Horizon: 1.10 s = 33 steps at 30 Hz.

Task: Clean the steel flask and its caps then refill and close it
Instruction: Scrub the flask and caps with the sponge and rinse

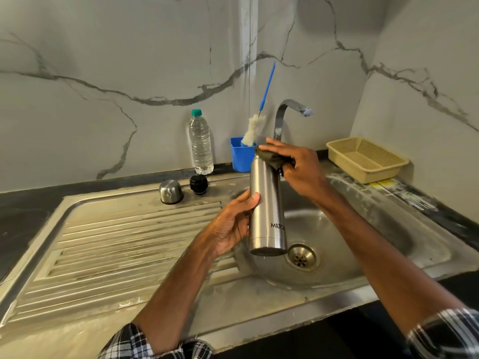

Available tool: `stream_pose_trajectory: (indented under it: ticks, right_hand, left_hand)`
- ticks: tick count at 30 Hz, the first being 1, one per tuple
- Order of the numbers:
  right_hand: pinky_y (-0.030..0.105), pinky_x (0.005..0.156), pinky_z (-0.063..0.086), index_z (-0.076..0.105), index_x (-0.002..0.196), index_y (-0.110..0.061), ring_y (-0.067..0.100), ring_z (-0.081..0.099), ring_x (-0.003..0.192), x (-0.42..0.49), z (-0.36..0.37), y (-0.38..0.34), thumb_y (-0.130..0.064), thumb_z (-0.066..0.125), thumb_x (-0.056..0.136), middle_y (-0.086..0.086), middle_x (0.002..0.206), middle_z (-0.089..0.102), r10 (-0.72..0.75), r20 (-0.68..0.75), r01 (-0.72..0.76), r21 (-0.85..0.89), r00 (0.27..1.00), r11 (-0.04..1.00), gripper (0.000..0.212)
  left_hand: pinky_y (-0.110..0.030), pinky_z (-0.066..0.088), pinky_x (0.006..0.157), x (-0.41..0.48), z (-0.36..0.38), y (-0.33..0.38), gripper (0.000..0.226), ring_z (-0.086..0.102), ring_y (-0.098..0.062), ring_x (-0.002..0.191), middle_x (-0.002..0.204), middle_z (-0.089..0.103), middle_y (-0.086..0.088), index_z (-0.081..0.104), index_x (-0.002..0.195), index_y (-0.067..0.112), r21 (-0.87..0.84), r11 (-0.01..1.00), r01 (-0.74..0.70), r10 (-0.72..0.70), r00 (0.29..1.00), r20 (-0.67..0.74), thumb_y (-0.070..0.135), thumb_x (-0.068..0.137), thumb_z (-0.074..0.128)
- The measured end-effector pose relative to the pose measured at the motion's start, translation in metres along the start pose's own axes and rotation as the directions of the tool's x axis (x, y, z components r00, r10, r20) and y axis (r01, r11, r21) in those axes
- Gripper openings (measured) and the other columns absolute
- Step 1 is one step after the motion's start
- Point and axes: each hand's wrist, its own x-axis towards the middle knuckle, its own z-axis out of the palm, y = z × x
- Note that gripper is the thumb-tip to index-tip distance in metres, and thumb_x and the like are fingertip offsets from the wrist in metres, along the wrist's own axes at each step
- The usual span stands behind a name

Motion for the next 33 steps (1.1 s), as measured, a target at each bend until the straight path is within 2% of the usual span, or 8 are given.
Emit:
stream_pose_trajectory:
  ticks: [4, 8, 12, 17, 20, 26, 30, 33]
  right_hand:
    - [0.003, 0.084, 0.049, 0.061, 0.138, -0.025, 0.017, 0.056, 0.127, 0.004, -0.002, 0.000, 0.020, 0.052, 0.083, 0.002, 0.143, 0.058, 0.086, 0.006, -0.086, 0.099, 0.996, 0.991, 0.072]
    - [0.006, 0.088, 0.049, 0.056, 0.138, -0.033, 0.009, 0.054, 0.122, -0.035, -0.002, -0.013, 0.015, 0.058, 0.086, -0.005, 0.141, 0.055, 0.116, 0.085, -0.127, 0.132, 0.990, 0.983, 0.071]
    - [0.020, 0.102, 0.049, 0.069, 0.125, -0.023, 0.007, 0.059, 0.126, -0.075, -0.003, -0.025, 0.020, 0.060, 0.077, 0.000, 0.135, 0.063, -0.053, 0.154, 0.029, 0.154, 0.987, 0.988, 0.066]
    - [0.031, 0.105, 0.051, 0.066, 0.130, -0.026, 0.007, 0.057, 0.128, -0.061, -0.008, -0.019, 0.017, 0.059, 0.077, -0.001, 0.135, 0.064, -0.014, 0.062, 0.009, 0.080, 0.998, 0.997, 0.068]
    - [0.027, 0.109, 0.045, 0.063, 0.133, -0.027, 0.009, 0.051, 0.135, -0.064, 0.000, -0.021, 0.018, 0.058, 0.079, -0.002, 0.144, 0.056, -0.018, 0.064, 0.014, 0.060, 0.998, 0.998, 0.071]
    - [0.036, 0.108, 0.049, 0.074, 0.118, -0.018, 0.012, 0.053, 0.134, -0.123, 0.002, -0.032, 0.029, 0.053, 0.069, -0.001, 0.138, 0.061, -0.168, 0.140, 0.140, 0.187, 0.976, 0.972, 0.071]
    - [0.042, 0.099, 0.056, 0.071, 0.125, -0.020, 0.008, 0.057, 0.130, -0.119, -0.004, -0.028, 0.027, 0.053, 0.072, -0.006, 0.138, 0.061, -0.102, 0.064, 0.087, 0.204, 0.993, 0.975, 0.073]
    - [0.043, 0.094, 0.058, 0.065, 0.133, -0.026, 0.003, 0.053, 0.133, -0.110, -0.001, -0.030, 0.023, 0.053, 0.076, -0.010, 0.144, 0.056, -0.032, 0.030, 0.026, 0.180, 0.999, 0.983, 0.077]
  left_hand:
    - [-0.043, 0.057, 0.096, -0.002, -0.005, 0.005, 0.078, 0.063, -0.033, 0.116, 0.133, 0.061, -0.024, 0.057, 0.140, 0.003, -0.054, 0.998, -0.023, 0.022, 1.000, -0.019, 0.032, 0.075, 0.088]
    - [-0.045, 0.057, 0.093, -0.002, -0.008, 0.009, 0.075, 0.065, -0.034, 0.114, 0.132, 0.061, -0.027, 0.048, 0.145, -0.002, -0.137, 0.988, -0.065, 0.056, 0.996, -0.069, 0.032, 0.085, 0.076]
    - [-0.042, 0.059, 0.087, -0.002, -0.017, 0.013, 0.068, 0.070, -0.030, 0.105, 0.125, 0.066, -0.022, 0.049, 0.144, -0.004, -0.172, 0.981, -0.085, 0.059, 0.986, -0.154, 0.033, 0.089, 0.067]
    - [-0.042, 0.058, 0.090, -0.003, -0.007, 0.010, 0.063, 0.069, -0.029, 0.107, 0.125, 0.065, -0.021, 0.049, 0.144, -0.003, -0.137, 0.990, -0.043, 0.028, 0.994, -0.110, 0.027, 0.092, 0.065]
    - [-0.045, 0.056, 0.097, 0.001, -0.007, 0.006, 0.054, 0.067, -0.031, 0.111, 0.129, 0.065, -0.022, 0.050, 0.143, -0.002, -0.140, 0.988, -0.068, 0.051, 0.991, -0.121, 0.026, 0.098, 0.059]
    - [-0.056, 0.038, 0.115, 0.007, -0.024, 0.005, 0.070, 0.051, -0.043, 0.135, 0.140, 0.055, -0.030, 0.050, 0.143, -0.001, -0.120, 0.991, -0.061, 0.031, 0.971, -0.236, 0.036, 0.088, 0.074]
    - [-0.052, 0.046, 0.110, 0.005, -0.014, 0.003, 0.090, 0.061, -0.038, 0.124, 0.137, 0.059, -0.028, 0.049, 0.142, -0.003, -0.132, 0.989, -0.060, 0.027, 0.971, -0.238, 0.037, 0.073, 0.088]
    - [-0.048, 0.052, 0.104, 0.003, -0.006, 0.003, 0.069, 0.067, -0.033, 0.116, 0.134, 0.062, -0.026, 0.048, 0.142, -0.005, -0.182, 0.980, -0.083, 0.038, 0.971, -0.236, 0.030, 0.088, 0.073]
